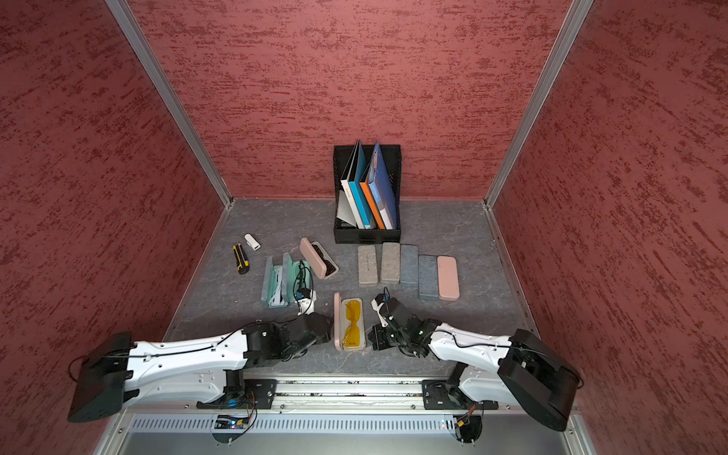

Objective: Close the glasses case
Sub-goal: Close the glasses case at the center of the board.

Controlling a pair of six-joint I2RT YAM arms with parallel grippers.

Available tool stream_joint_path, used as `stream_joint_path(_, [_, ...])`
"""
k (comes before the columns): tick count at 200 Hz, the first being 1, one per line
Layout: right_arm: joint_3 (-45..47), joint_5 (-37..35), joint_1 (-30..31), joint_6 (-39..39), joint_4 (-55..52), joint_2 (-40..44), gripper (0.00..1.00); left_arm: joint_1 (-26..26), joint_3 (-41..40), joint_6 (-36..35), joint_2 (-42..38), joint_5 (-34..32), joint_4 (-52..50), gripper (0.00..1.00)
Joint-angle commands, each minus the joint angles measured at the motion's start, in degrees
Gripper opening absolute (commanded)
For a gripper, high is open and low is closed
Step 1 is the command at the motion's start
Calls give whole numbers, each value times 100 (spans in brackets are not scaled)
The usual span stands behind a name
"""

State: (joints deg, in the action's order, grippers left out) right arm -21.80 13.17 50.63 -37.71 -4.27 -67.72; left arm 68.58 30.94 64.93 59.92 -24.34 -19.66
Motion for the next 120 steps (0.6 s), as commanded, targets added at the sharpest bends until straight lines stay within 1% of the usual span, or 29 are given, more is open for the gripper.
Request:
stream_joint_path(1, [-133, -279, -156, 46, -371, 257, 12, 8, -267, -109, -546, -45, -13, 33])
stream_joint_path(10, [-141, -189, -279, 75, -383, 329, 13, -2, -341, -194, -737, 25, 79, 40])
stream_joint_path(20, [-141, -21, -420, 106, -318, 386, 14, -19, -357, -290, -889, 77, 129, 46])
stream_joint_path(37, [-130, 333, -591, 137, -101, 388, 16, -134, -384, -468, -981, 303, 320, 50])
stream_joint_path(48, [-133, 483, -657, 154, 20, 315, 18, -239, -485, -695, -984, 631, 736, 51])
stream_joint_path(55, [-140, 584, -677, 167, 109, 249, 19, -337, -526, -693, -968, 780, 858, 51])
stream_joint_path(81, [-169, 709, -695, 193, 259, 52, 20, -885, -495, -683, -785, 1337, 675, 51])
stream_joint_path(120, [-141, 723, -747, 261, 300, 5, 20, -1036, -431, -872, -671, 1489, 578, 51])
